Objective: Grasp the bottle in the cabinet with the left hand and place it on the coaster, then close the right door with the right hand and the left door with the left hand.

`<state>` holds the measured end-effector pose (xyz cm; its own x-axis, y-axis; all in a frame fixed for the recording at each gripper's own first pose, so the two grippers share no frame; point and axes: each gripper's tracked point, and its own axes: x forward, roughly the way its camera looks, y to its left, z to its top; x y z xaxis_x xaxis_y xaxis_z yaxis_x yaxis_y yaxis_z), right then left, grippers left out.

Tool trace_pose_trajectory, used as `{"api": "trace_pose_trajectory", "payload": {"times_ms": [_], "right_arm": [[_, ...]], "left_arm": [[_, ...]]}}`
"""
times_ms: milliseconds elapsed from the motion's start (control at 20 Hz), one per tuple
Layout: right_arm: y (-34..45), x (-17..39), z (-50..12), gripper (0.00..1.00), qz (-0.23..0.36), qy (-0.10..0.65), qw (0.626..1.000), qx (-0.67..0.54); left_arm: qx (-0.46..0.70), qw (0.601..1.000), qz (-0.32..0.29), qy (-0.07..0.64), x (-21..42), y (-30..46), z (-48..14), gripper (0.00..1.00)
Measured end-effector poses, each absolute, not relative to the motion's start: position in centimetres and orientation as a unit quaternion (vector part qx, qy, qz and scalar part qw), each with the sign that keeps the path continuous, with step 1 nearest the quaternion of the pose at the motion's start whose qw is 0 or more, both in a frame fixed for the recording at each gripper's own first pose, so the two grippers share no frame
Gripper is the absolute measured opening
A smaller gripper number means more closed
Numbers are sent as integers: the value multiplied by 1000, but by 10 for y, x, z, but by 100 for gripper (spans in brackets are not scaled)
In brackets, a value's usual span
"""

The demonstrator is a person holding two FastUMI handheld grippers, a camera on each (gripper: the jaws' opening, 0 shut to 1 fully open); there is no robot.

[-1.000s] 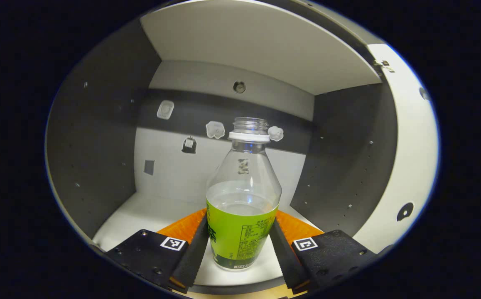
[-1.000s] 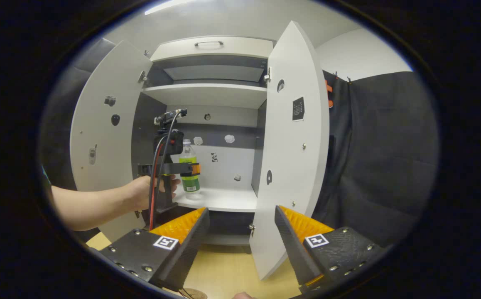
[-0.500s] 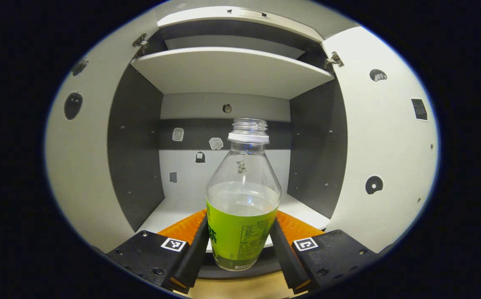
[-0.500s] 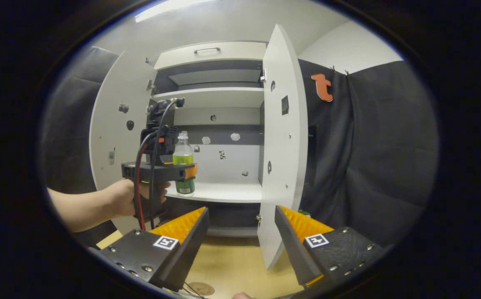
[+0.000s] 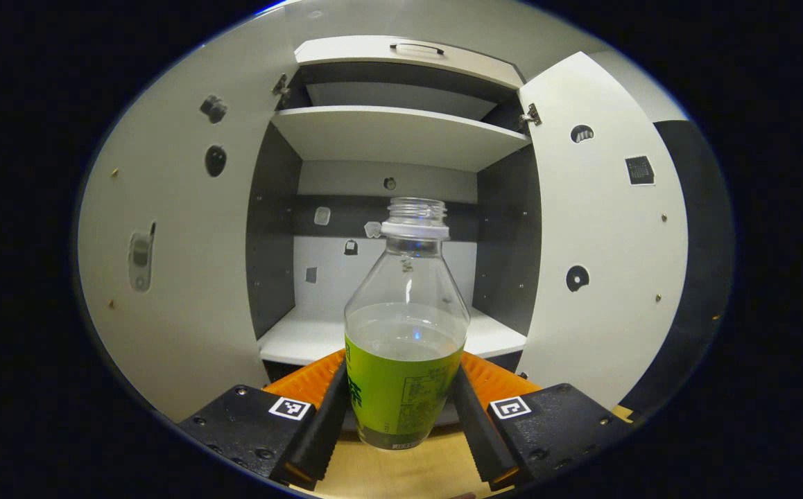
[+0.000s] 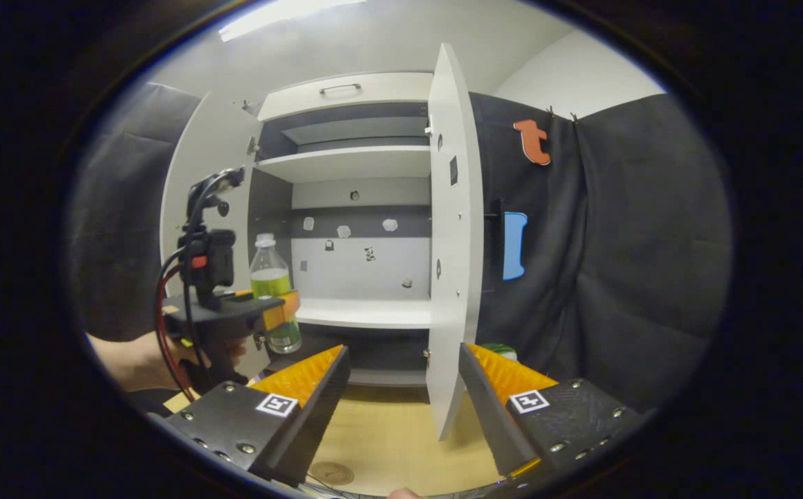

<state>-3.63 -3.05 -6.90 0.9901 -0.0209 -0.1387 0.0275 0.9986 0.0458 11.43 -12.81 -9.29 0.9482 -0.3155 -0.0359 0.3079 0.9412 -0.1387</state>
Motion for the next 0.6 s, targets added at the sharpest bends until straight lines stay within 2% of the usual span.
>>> {"api": "trace_pose_trajectory", "payload": {"times_ms": [150,600], "right_arm": [[-35,-36,-72,95,-11,71,997,24],[-50,-23,-72,94,-15,76,997,21]], "left_arm": [[-89,983,-159,-6,86,-125,-112,79],[-49,978,-190,67,0,-145,-250,79]]}}
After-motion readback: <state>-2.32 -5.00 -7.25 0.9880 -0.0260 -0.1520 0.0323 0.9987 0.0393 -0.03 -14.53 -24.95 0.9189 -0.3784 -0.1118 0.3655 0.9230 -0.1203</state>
